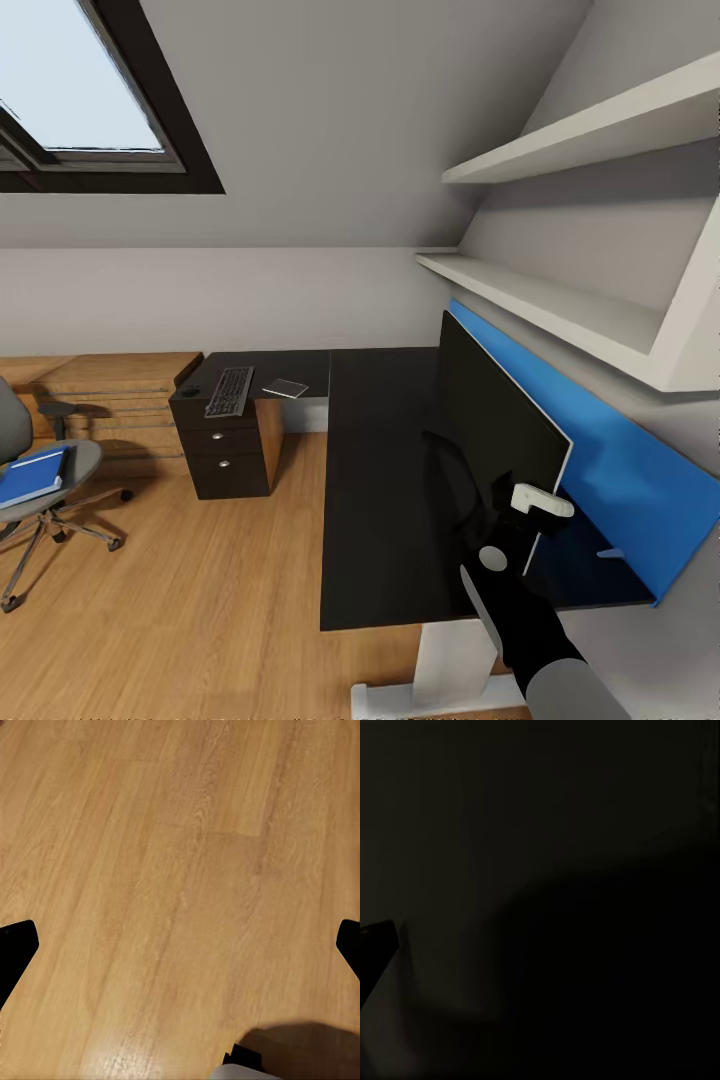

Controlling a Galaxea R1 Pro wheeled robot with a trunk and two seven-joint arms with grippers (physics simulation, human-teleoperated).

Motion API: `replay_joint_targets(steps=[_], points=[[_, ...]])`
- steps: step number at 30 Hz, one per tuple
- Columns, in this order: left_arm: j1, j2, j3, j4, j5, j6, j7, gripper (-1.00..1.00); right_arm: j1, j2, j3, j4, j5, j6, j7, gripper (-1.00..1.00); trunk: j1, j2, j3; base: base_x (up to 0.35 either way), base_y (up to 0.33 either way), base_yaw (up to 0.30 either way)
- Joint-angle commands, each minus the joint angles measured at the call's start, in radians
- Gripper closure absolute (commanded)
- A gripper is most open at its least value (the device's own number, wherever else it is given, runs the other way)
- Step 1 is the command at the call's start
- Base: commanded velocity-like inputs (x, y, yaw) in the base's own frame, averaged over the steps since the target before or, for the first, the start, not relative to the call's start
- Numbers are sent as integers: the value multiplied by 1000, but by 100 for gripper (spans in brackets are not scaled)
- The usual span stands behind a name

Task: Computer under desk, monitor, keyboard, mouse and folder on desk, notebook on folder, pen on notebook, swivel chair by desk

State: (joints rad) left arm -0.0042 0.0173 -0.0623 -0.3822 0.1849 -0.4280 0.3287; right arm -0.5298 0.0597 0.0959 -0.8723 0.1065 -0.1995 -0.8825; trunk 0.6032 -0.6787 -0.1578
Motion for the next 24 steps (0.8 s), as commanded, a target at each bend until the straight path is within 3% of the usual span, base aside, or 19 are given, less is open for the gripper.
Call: replay_joint_targets(steps=[1, 24], points=[[0, 1, -7, 0, 8, -3, 4, -100, -1, 0, 1, 1, 2, -3, -4, -100, 0, -1, -2, -133, 0, 0], [0, 1, -7, 0, 8, -1, 3, -100, -1, 2, 1, 5, 2, -3, 1, -100, 0, -1, -2, -314, 0, 0]])
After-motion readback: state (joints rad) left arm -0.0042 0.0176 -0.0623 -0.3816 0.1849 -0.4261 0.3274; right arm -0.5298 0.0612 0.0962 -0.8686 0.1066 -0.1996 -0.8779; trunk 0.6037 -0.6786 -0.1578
